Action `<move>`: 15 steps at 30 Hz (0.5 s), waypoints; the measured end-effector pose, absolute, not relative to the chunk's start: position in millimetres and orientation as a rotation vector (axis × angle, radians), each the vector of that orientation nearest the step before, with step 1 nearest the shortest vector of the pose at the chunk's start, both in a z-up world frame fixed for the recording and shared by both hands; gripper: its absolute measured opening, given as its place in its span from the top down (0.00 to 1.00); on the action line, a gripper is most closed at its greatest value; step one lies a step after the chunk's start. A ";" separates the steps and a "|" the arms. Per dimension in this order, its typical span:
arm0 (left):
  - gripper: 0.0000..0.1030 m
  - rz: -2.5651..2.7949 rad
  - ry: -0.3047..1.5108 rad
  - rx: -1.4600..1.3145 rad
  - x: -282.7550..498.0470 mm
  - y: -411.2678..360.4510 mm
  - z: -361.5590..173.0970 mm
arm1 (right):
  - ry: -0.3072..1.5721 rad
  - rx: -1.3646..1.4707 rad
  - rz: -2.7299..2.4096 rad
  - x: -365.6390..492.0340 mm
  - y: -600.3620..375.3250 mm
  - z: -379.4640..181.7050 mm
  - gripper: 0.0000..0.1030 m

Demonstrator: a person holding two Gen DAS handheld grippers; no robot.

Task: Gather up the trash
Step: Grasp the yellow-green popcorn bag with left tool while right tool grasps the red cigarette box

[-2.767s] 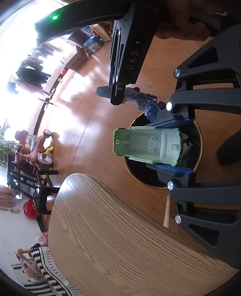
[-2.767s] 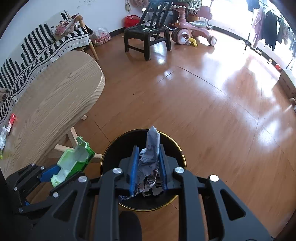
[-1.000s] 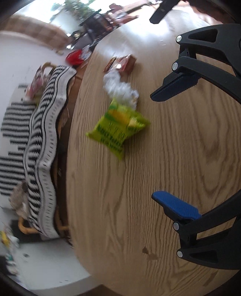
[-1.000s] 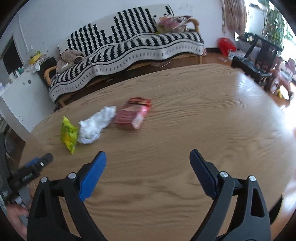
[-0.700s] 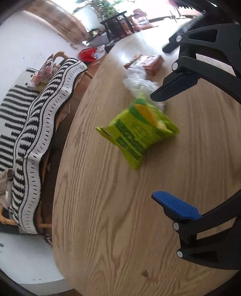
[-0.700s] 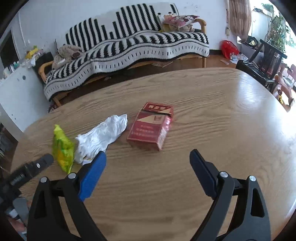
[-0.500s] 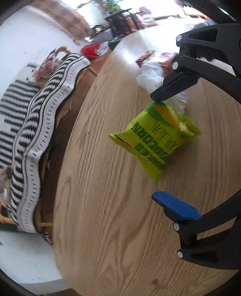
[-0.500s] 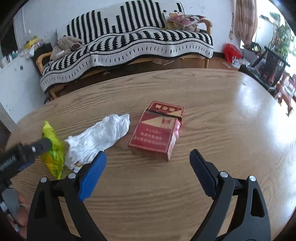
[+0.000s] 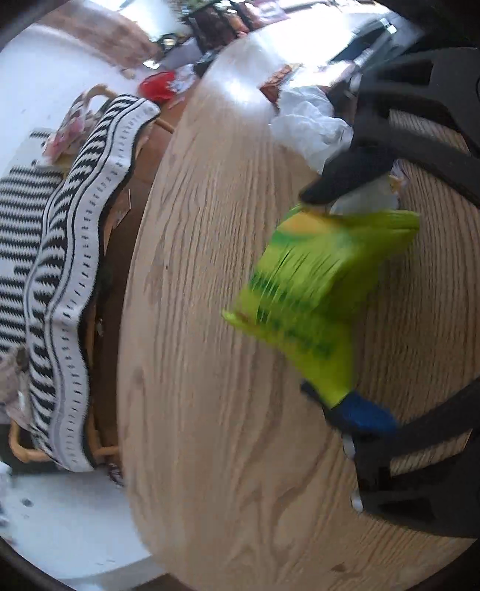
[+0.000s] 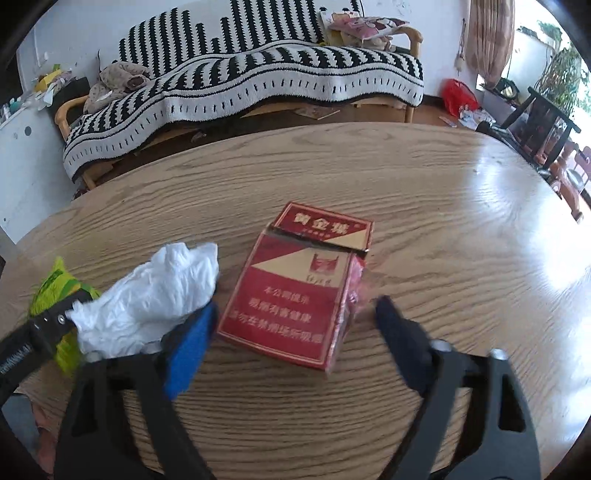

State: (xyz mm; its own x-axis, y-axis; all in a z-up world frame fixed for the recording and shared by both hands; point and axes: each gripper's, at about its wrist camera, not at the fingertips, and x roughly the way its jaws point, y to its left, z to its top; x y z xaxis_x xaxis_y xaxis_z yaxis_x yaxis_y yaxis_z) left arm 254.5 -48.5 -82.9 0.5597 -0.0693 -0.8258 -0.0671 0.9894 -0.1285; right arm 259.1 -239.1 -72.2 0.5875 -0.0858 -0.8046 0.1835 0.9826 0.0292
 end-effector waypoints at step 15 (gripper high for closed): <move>0.54 -0.036 0.954 -0.178 233.7 -17.0 -68.8 | 0.843 0.149 -0.113 224.5 -249.0 -34.9 0.45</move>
State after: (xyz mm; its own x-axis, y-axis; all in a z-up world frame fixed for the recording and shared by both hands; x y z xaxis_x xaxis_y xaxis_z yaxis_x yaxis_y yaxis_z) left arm 233.7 -17.0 -68.8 0.5792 -0.1092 -0.8078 -0.0481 0.9847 -0.1676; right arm 224.5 -249.0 -34.9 0.6601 -0.0401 -0.7501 0.1582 0.9836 0.0867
